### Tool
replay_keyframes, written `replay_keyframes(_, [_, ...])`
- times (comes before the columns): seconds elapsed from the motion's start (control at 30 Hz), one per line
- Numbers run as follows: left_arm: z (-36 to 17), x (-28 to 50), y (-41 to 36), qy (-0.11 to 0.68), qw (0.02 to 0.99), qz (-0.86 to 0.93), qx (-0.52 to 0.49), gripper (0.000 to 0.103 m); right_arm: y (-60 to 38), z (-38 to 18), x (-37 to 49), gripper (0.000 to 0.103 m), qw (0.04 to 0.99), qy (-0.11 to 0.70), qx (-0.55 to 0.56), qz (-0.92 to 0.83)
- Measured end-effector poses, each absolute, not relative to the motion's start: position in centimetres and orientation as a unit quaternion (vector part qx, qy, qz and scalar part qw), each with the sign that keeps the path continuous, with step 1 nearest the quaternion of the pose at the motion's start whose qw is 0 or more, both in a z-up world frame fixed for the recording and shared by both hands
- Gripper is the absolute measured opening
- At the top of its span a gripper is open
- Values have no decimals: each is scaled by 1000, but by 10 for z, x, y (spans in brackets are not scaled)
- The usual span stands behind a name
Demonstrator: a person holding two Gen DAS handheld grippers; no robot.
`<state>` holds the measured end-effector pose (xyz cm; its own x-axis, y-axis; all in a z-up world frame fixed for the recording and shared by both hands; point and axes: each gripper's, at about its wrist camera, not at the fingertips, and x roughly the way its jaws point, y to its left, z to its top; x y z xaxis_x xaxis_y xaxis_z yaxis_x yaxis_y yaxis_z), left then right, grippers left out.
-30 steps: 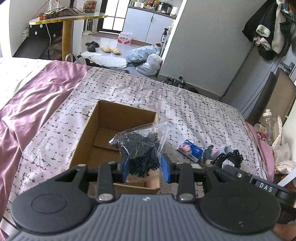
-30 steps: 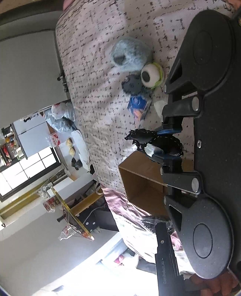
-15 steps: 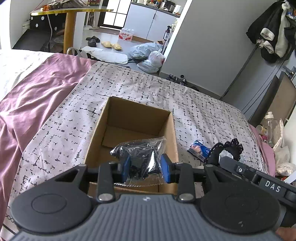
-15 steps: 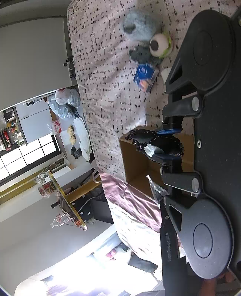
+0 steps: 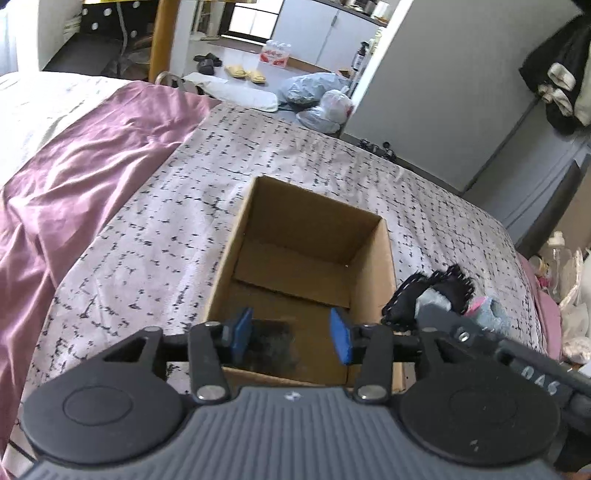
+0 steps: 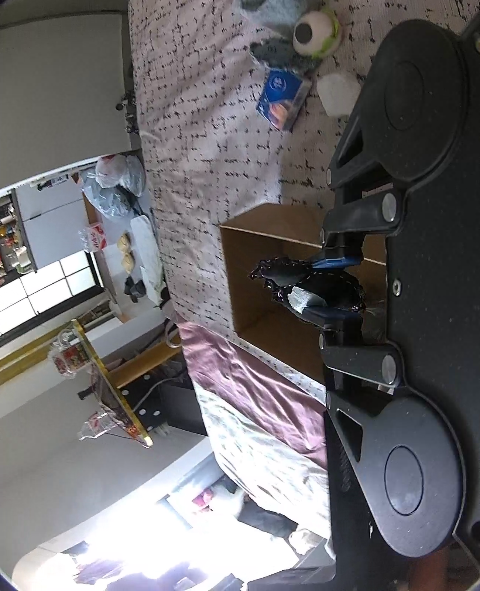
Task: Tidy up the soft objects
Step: 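Carry both items over the box and open left tool to drop the bag, then open right tool to drop the black lace strap into the box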
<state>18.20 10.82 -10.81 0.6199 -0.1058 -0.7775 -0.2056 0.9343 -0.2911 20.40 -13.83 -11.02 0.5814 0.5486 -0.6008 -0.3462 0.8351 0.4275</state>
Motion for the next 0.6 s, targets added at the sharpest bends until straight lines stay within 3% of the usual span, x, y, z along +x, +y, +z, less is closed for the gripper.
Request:
replay_keyframes(0.2, [-101, 174, 116, 426, 885, 30, -186, 57, -125, -115, 204, 23, 876, 392, 120, 253])
replay_keyframes(0.3, [-98, 172, 117, 424, 885, 37, -189, 59, -121, -113, 203, 31, 874, 398, 114, 253])
replay_keyframes(0.47, [-88, 167, 115, 413, 890, 41, -189, 79, -128, -106, 198, 48, 877, 394, 118, 248])
replay_keyframes(0.6, [-85, 165, 109, 416, 890, 51, -178, 83, -141, -101, 196, 51, 876, 395, 125, 248])
